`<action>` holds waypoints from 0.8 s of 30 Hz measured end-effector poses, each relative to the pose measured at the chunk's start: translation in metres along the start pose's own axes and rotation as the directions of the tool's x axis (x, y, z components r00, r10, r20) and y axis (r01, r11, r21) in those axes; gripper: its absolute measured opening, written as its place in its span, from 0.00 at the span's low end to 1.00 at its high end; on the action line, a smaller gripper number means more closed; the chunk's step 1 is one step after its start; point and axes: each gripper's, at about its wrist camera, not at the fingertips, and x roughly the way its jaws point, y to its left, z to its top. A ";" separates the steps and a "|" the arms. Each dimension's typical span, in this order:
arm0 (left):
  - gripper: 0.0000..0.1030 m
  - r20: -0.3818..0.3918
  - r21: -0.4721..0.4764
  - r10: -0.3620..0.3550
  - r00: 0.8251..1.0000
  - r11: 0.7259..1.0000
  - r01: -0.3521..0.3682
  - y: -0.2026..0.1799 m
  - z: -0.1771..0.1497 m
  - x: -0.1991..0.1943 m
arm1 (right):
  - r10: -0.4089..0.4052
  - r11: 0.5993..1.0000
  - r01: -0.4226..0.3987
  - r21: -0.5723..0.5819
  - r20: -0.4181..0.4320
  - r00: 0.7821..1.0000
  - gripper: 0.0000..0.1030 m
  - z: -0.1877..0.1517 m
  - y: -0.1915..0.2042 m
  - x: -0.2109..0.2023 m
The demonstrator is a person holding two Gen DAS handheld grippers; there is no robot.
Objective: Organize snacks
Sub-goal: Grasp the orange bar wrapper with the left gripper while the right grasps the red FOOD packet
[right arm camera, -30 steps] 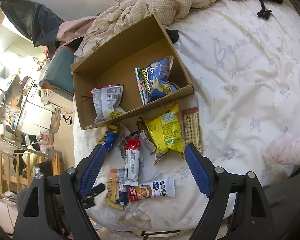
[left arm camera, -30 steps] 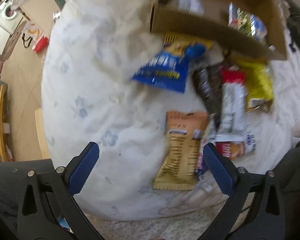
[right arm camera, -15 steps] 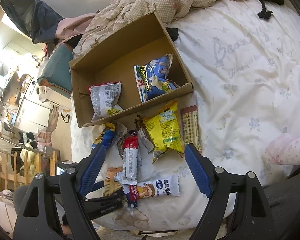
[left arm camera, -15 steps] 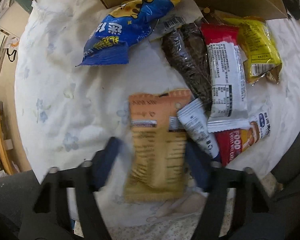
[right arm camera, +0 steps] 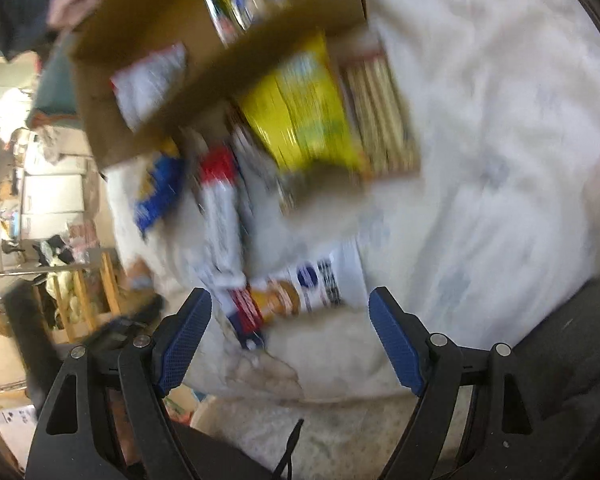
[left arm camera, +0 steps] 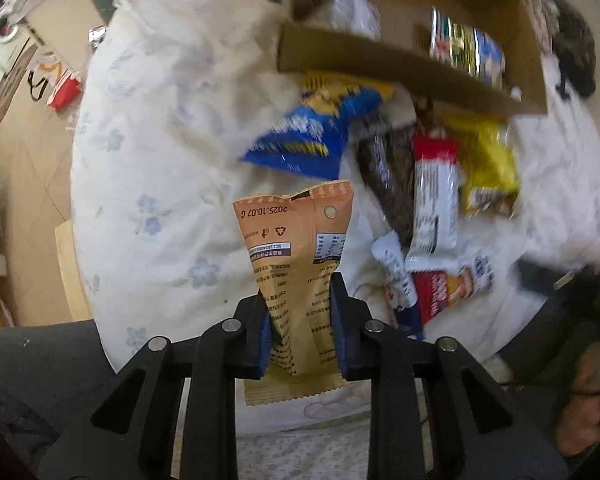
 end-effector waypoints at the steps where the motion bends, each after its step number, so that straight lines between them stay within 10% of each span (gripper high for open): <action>1: 0.20 0.009 -0.009 -0.003 1.000 1.000 0.004 0.000 -0.001 -0.002 | -0.045 0.999 0.044 -0.030 -0.014 0.999 0.81 -0.002 0.005 0.006; 6: 0.20 0.024 -0.022 -0.011 1.000 1.000 0.011 0.005 0.008 -0.008 | -0.232 0.921 0.209 -0.328 -0.033 0.972 0.81 -0.005 0.046 0.022; 11: 0.20 0.021 -0.035 -0.025 0.999 0.999 0.026 0.009 0.013 0.000 | -0.390 0.636 0.271 -0.722 0.003 0.921 0.81 -0.019 0.089 0.044; 17: 0.20 0.030 -0.039 -0.026 0.999 0.999 0.027 0.009 0.016 -0.004 | -0.489 0.374 0.283 -0.883 0.072 0.870 0.81 -0.035 0.098 0.086; 24: 0.20 0.024 -0.039 -0.043 0.999 0.998 0.044 0.005 0.018 -0.004 | -0.481 0.313 0.235 -0.920 0.060 0.875 0.65 -0.046 0.098 0.106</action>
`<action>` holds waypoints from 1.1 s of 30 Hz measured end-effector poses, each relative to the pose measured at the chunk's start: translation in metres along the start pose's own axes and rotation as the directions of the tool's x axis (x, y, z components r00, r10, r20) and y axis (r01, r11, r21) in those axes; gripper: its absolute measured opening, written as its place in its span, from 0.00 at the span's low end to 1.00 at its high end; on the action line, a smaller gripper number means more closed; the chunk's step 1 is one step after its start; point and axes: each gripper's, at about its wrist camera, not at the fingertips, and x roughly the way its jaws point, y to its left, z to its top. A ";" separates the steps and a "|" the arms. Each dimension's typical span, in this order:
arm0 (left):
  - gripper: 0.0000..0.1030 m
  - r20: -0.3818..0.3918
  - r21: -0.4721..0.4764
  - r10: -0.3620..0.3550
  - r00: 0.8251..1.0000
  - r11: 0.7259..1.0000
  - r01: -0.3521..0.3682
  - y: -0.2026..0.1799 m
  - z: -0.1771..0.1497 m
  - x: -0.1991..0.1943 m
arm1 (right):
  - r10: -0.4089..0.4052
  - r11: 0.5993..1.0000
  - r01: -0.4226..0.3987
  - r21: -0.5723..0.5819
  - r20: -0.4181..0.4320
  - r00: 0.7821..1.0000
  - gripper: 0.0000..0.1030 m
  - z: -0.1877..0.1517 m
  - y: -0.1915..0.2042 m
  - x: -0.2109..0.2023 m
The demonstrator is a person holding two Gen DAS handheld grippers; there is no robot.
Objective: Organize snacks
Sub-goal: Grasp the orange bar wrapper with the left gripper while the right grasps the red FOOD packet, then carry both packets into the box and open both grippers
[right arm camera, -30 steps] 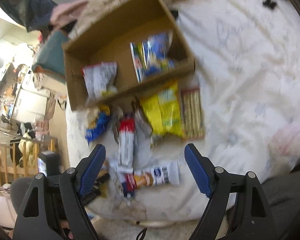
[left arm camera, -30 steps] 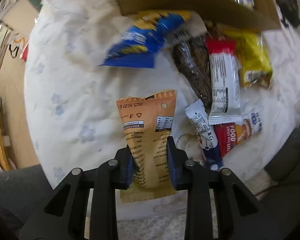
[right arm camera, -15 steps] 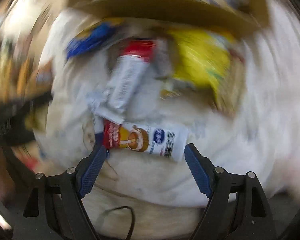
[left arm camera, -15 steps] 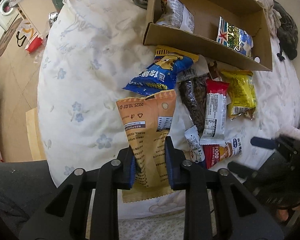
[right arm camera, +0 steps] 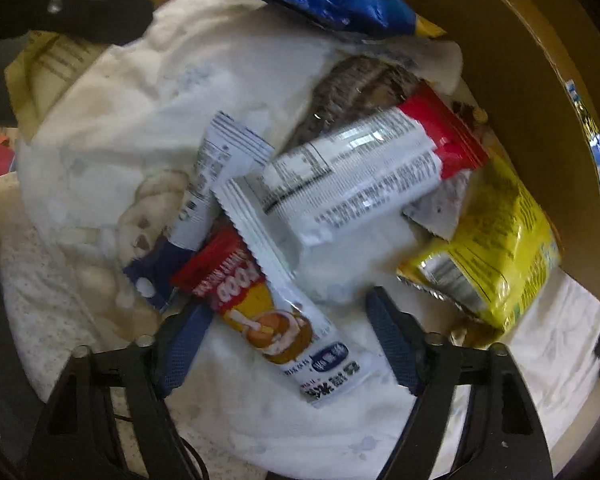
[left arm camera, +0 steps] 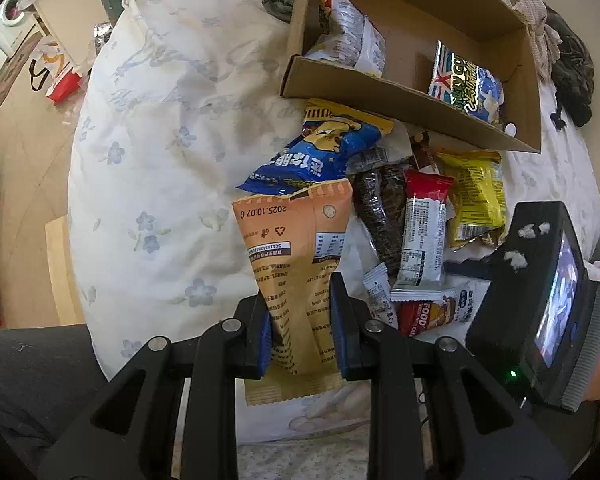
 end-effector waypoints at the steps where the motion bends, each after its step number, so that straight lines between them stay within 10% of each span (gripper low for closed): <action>1: 0.20 0.000 0.002 0.001 1.000 1.000 -0.001 -0.001 0.000 0.000 | 0.013 1.000 -0.013 0.000 0.001 1.000 0.54 0.004 0.003 -0.002; 5: 0.20 0.007 0.010 0.002 1.000 1.000 -0.003 -0.003 0.000 -0.001 | 0.033 0.999 -0.033 -0.005 0.032 0.999 0.32 0.008 0.007 -0.015; 17: 0.20 0.063 -0.022 0.031 0.998 0.999 -0.030 0.008 0.003 -0.012 | 0.171 0.971 -0.206 0.124 0.246 0.954 0.31 -0.014 -0.011 -0.100; 27: 0.20 0.197 -0.014 0.059 0.979 0.998 -0.057 0.005 0.003 -0.040 | 0.130 0.794 -0.480 0.374 0.666 0.734 0.31 -0.064 -0.080 -0.167; 33: 0.20 0.266 -0.010 0.067 0.962 0.998 -0.067 0.004 0.010 -0.060 | -0.016 0.682 -0.540 0.494 0.748 0.664 0.31 -0.090 -0.123 -0.185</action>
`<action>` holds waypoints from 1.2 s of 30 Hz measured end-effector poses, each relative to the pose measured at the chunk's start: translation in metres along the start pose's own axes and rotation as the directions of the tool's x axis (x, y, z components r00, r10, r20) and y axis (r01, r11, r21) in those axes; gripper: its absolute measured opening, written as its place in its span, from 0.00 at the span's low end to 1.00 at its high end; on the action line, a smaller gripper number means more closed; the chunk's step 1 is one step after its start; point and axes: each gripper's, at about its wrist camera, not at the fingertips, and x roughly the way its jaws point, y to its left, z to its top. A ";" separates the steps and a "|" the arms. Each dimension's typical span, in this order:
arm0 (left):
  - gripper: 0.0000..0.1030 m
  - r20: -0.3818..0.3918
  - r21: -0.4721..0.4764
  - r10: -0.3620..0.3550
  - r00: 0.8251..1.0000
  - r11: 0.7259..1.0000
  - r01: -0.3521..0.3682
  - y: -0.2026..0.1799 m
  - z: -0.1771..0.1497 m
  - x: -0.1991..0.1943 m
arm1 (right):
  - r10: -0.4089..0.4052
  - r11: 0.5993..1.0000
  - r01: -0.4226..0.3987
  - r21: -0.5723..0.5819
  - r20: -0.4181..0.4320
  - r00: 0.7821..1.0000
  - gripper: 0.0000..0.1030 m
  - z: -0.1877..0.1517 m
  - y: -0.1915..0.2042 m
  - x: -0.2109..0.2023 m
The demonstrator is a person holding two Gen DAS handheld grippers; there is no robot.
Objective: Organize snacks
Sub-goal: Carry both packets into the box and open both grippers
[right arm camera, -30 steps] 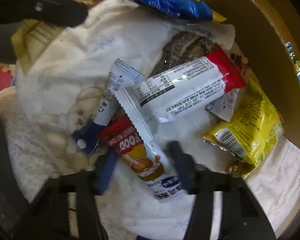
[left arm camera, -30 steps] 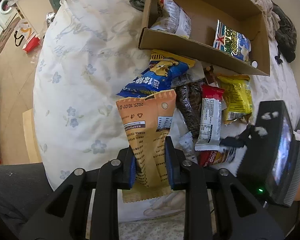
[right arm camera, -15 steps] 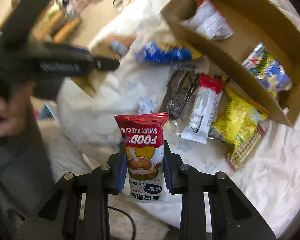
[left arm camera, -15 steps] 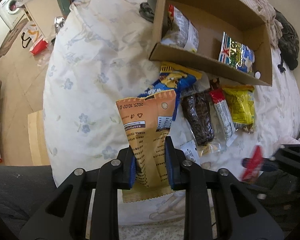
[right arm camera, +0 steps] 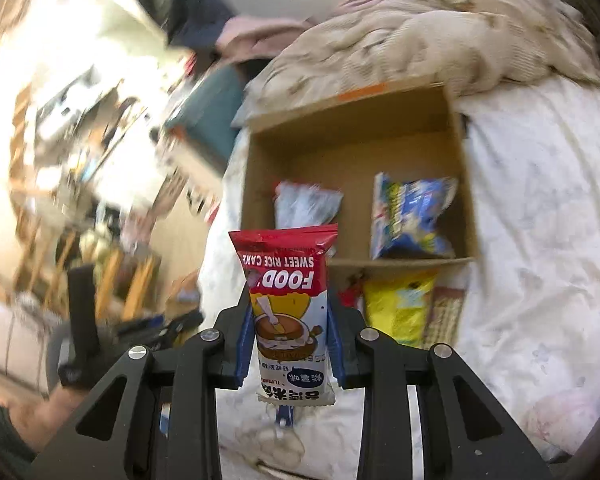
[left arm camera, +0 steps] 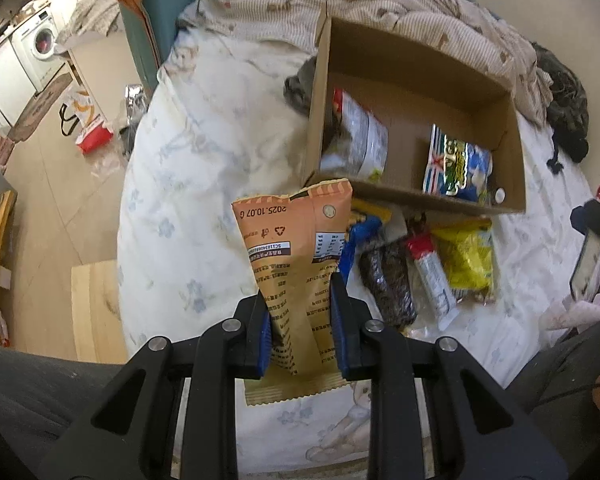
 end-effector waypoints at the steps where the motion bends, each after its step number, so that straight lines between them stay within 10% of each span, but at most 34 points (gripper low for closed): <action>1: 0.20 0.006 0.000 0.001 1.000 1.000 -0.001 0.000 0.002 -0.002 | -0.001 1.000 0.001 0.020 0.012 1.000 0.31 -0.001 -0.007 0.000; 36: 0.20 0.105 0.209 -0.017 0.994 0.978 -0.005 -0.083 0.135 0.041 | -0.122 0.989 0.115 0.097 0.069 0.990 0.31 0.086 -0.053 0.066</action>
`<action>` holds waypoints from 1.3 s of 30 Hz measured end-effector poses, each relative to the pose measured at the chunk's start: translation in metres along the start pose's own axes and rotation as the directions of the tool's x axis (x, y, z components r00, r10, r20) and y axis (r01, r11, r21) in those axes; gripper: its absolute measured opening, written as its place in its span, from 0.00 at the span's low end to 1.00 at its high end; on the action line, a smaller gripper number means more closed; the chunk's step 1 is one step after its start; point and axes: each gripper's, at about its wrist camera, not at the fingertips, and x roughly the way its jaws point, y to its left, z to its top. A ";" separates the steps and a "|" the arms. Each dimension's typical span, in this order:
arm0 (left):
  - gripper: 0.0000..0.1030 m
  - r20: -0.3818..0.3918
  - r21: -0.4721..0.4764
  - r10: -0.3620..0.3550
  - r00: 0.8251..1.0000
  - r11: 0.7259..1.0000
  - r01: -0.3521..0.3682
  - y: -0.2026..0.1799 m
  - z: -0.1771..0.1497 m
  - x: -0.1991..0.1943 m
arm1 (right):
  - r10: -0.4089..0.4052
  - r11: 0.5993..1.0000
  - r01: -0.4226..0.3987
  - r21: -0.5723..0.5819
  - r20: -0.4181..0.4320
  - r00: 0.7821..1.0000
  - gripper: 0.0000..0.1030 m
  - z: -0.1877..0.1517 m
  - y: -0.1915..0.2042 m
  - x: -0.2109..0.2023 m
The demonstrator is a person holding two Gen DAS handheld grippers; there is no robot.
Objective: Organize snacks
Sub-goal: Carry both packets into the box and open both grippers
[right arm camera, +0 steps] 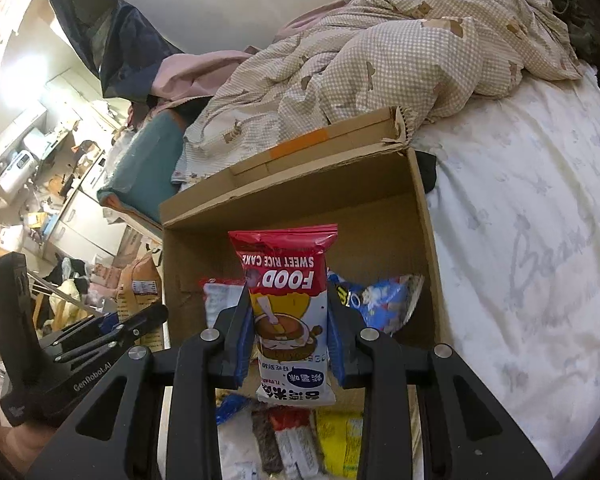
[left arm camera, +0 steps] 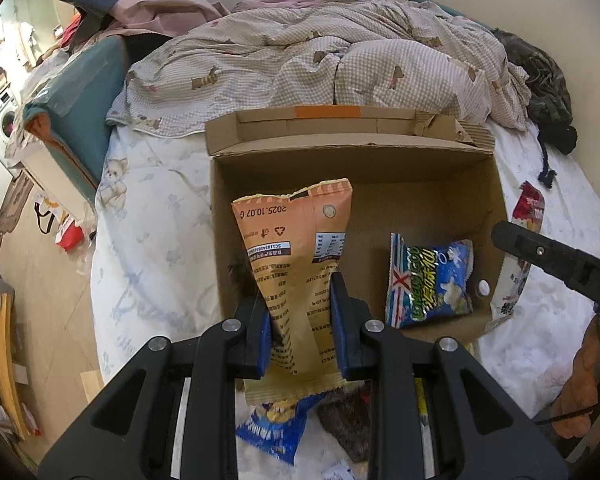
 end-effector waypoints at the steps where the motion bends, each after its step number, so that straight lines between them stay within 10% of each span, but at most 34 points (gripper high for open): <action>1: 0.21 0.001 -0.001 0.000 1.000 1.000 0.000 0.000 0.001 0.003 | -0.004 1.000 0.004 -0.001 -0.004 1.000 0.31 0.002 0.000 0.004; 24: 0.26 -0.019 -0.043 -0.040 0.999 0.998 0.039 0.008 -0.007 0.038 | -0.032 0.999 0.034 0.038 -0.069 0.997 0.34 0.004 -0.007 0.039; 34: 0.81 0.016 -0.081 -0.050 0.999 0.995 0.051 0.013 -0.009 0.029 | -0.035 0.998 0.037 0.049 -0.040 0.999 0.75 0.004 -0.006 0.032; 39: 0.82 0.037 -0.096 -0.053 0.998 0.994 0.056 0.017 -0.010 0.022 | -0.030 0.999 0.032 0.038 -0.041 0.999 0.76 0.004 -0.003 0.031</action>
